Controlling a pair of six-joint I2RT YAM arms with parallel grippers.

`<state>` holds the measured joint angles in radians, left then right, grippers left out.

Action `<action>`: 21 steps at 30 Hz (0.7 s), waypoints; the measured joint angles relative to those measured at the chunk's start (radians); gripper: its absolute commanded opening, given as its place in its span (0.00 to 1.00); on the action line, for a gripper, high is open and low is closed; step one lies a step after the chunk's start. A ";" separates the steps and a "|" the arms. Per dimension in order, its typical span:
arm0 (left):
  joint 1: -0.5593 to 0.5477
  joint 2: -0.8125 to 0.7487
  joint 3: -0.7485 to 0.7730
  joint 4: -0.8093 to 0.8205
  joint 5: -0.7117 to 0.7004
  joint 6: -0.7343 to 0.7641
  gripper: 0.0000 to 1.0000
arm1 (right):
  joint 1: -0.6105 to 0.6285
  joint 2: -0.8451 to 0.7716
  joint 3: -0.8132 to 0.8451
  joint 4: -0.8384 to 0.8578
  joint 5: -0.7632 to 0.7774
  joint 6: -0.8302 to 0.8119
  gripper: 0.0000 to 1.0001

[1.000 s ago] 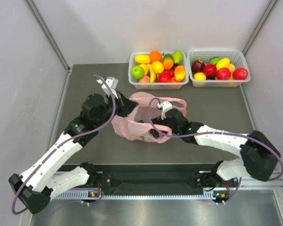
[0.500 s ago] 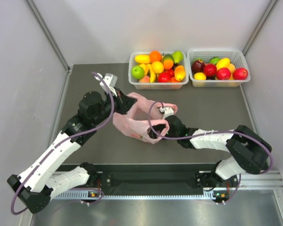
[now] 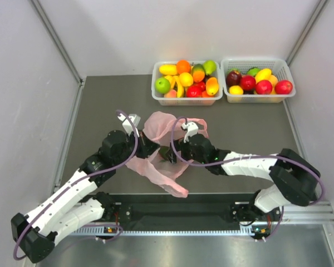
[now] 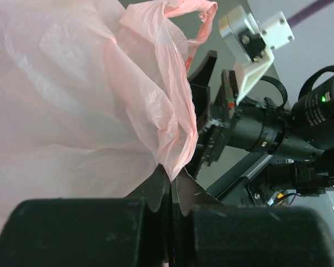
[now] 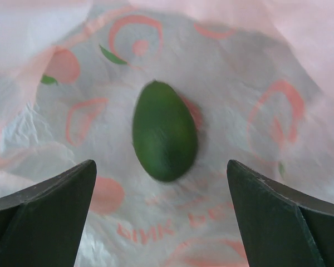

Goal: Untie the knot of the plastic bag and take out the fruit

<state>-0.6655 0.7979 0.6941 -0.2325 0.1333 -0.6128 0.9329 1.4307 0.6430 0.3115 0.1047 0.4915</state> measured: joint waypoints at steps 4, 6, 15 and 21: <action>0.000 -0.023 -0.044 0.003 0.000 -0.019 0.00 | 0.030 0.103 0.089 -0.003 0.034 0.014 1.00; 0.000 -0.033 -0.068 0.003 0.000 -0.026 0.00 | 0.049 0.147 0.114 0.006 0.049 0.020 1.00; -0.001 -0.048 -0.101 0.001 -0.010 -0.041 0.00 | 0.124 0.350 0.253 -0.002 0.166 -0.056 1.00; -0.002 -0.055 -0.109 0.003 -0.018 -0.041 0.00 | 0.124 0.408 0.261 0.001 0.195 -0.110 0.79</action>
<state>-0.6670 0.7433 0.5850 -0.2295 0.1150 -0.6537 1.0573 1.8385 0.9035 0.3122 0.2996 0.3817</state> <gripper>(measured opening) 0.012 0.907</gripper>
